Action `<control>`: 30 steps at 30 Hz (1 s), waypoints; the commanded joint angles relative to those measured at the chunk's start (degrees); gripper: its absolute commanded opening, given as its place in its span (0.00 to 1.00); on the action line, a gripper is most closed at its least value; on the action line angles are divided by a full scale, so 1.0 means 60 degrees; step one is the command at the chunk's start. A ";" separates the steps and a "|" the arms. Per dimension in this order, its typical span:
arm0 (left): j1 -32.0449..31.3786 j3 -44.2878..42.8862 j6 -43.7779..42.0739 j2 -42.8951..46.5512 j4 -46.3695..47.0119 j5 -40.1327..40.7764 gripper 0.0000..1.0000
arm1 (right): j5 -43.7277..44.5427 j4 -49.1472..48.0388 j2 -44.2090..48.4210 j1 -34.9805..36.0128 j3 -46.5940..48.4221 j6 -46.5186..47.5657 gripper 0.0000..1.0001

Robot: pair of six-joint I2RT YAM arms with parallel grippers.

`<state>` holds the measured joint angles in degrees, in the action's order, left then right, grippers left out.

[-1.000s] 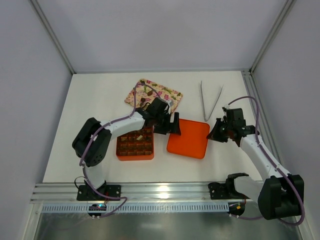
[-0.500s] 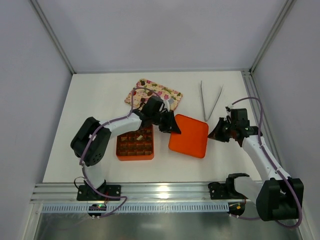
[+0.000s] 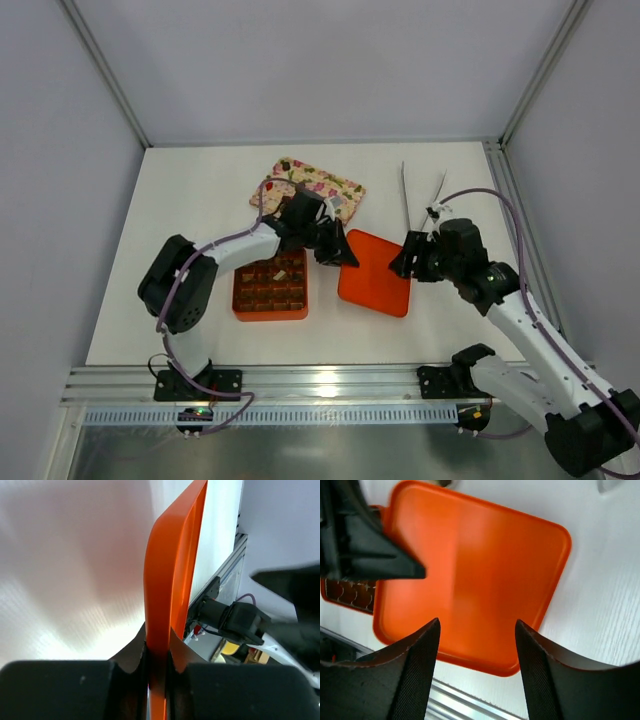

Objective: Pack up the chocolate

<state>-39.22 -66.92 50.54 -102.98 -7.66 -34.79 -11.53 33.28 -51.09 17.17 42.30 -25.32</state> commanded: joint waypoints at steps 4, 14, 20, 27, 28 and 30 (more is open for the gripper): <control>0.0779 -0.0918 0.0627 0.0493 -0.1447 -0.1215 0.00 | 0.5193 -0.0009 0.0898 0.4701 0.1078 0.0747 0.68; 0.1776 -0.0859 0.0878 0.0947 -0.2809 -0.2112 0.00 | 1.0869 0.0079 -0.2044 1.0144 0.2368 0.2677 0.75; 0.2127 -0.0815 0.0790 0.1547 -0.3410 -0.2435 0.00 | 1.1706 -0.0317 -0.3715 1.0893 0.2720 0.3940 0.77; 0.2259 -0.0538 0.0512 0.2192 -0.3908 -0.2669 0.00 | 1.2540 -0.1896 -0.4579 1.0835 0.2413 0.6078 0.69; 0.2274 -0.0508 0.0425 0.2323 -0.3996 -0.2655 0.00 | 1.2643 -0.1971 -0.4697 1.0719 0.2398 0.6443 0.64; 0.2318 -0.0420 0.0351 0.2426 -0.4084 -0.2669 0.00 | 1.2746 -0.2147 -0.4888 1.0645 0.2354 0.6738 0.52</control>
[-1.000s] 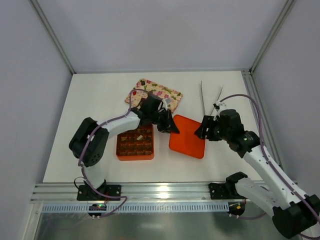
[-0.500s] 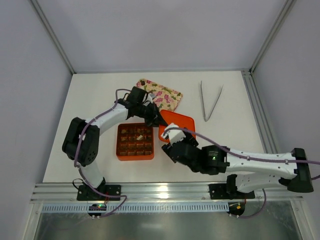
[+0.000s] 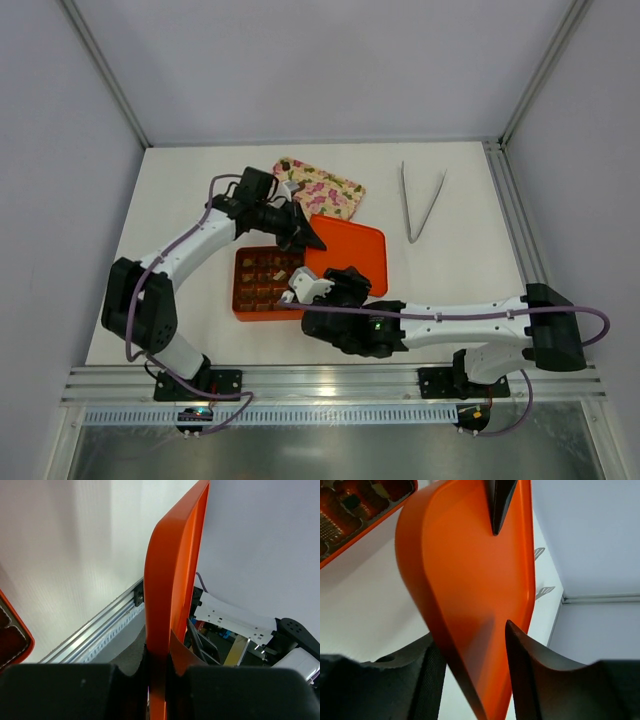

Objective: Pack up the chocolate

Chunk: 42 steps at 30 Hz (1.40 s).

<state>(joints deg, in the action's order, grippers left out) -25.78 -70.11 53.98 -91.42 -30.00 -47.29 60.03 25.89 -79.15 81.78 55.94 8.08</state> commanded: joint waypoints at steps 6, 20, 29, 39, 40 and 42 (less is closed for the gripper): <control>0.0122 0.0215 -0.0529 0.0690 -0.0640 -0.0586 0.10 | 0.1244 -0.1750 -0.0313 -0.0138 -0.0022 0.2139 0.16; 0.1380 -0.0504 -0.2052 0.1393 -0.1929 0.2884 0.99 | 0.1846 -0.1286 0.0492 -0.0095 0.0373 0.2201 0.04; 0.2582 -0.0126 -0.2289 0.3264 -0.2676 0.8156 0.93 | -0.1253 0.2436 0.0946 -0.0998 0.2495 -0.1546 0.04; 0.4543 0.2644 -0.1469 0.3752 -0.2444 0.8191 0.56 | -1.2687 0.0071 0.2206 -0.6563 0.2266 -0.4388 0.04; 0.4589 0.2864 -0.1351 0.3665 -0.2311 0.8044 0.53 | -1.3425 -0.0240 0.2163 -0.6932 0.2104 -0.4697 0.04; 0.4619 0.3304 -0.1160 0.3431 -0.1902 0.7606 0.48 | -1.4874 -0.1348 0.2133 -0.7489 0.1491 -0.5530 0.04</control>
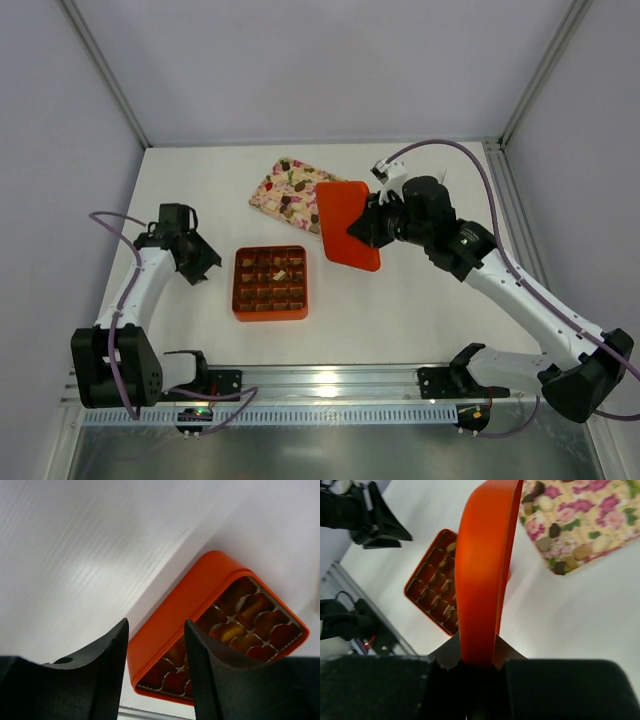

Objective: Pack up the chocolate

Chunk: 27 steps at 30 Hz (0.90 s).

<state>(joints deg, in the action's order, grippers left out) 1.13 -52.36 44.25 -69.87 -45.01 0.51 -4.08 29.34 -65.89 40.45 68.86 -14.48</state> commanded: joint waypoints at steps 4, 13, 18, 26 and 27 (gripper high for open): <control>0.0135 0.1078 0.0900 -0.0922 0.1422 -0.0919 0.47 | -0.6085 -0.4329 -0.0283 -0.1933 -0.1894 -0.3512 0.04; -0.1108 0.1870 0.2043 -0.1349 0.2711 -0.1404 0.46 | -0.7142 -0.9004 -0.1191 -0.2566 -0.3976 -0.6359 0.04; -0.1959 0.1988 0.2995 -0.1086 0.3005 -0.1170 0.46 | -0.7289 -1.0060 -0.1484 -0.2727 -0.4562 -0.6990 0.04; -0.2765 0.1900 0.3611 -0.0851 0.3489 -0.1243 0.47 | -0.7509 -1.1656 -0.2041 -0.2742 -0.5425 -0.7810 0.04; -0.2751 0.1915 0.3611 -0.0749 0.3445 -0.1025 0.48 | -0.7524 -1.1832 -0.2085 -0.2757 -0.5499 -0.7898 0.04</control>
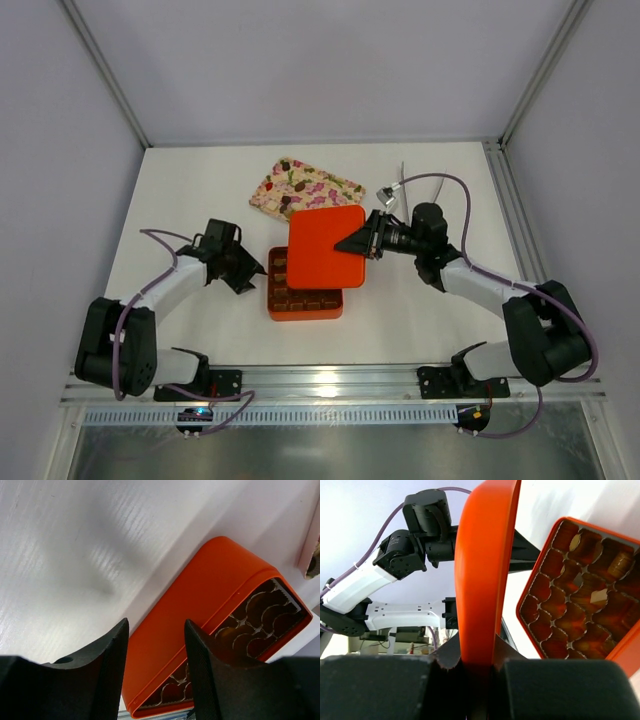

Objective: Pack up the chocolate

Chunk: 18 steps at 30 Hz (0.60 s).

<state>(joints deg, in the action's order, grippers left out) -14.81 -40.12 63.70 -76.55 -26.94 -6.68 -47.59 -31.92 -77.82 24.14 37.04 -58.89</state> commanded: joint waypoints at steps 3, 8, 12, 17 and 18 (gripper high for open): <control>0.0341 -0.0416 -0.0098 0.0864 -0.0181 0.0511 0.51 | -0.0431 -0.2280 -0.0447 -0.0039 -0.0342 -0.0847 0.04; 0.1280 -0.0652 -0.0875 0.1654 -0.1076 0.0571 0.62 | -0.0666 -0.3555 -0.1267 0.0078 -0.0358 -0.1595 0.04; 0.1399 -0.0944 -0.1066 0.2094 -0.1237 0.0615 0.73 | -0.0564 -0.3981 -0.2071 0.0429 -0.0182 -0.1771 0.04; 0.1413 -0.1092 -0.1387 0.2519 -0.0960 0.0047 0.83 | -0.0447 -0.5005 -0.3010 0.0868 0.0169 -0.2370 0.04; 0.1399 -0.1179 -0.1475 0.2505 -0.0959 -0.0116 0.84 | -0.0432 -0.5166 -0.3171 0.0898 0.0199 -0.2430 0.04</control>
<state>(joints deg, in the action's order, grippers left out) -6.59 -44.75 57.69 -62.61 -33.30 -4.78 -50.22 -53.06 -95.33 28.64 35.44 -70.70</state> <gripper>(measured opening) 0.832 0.140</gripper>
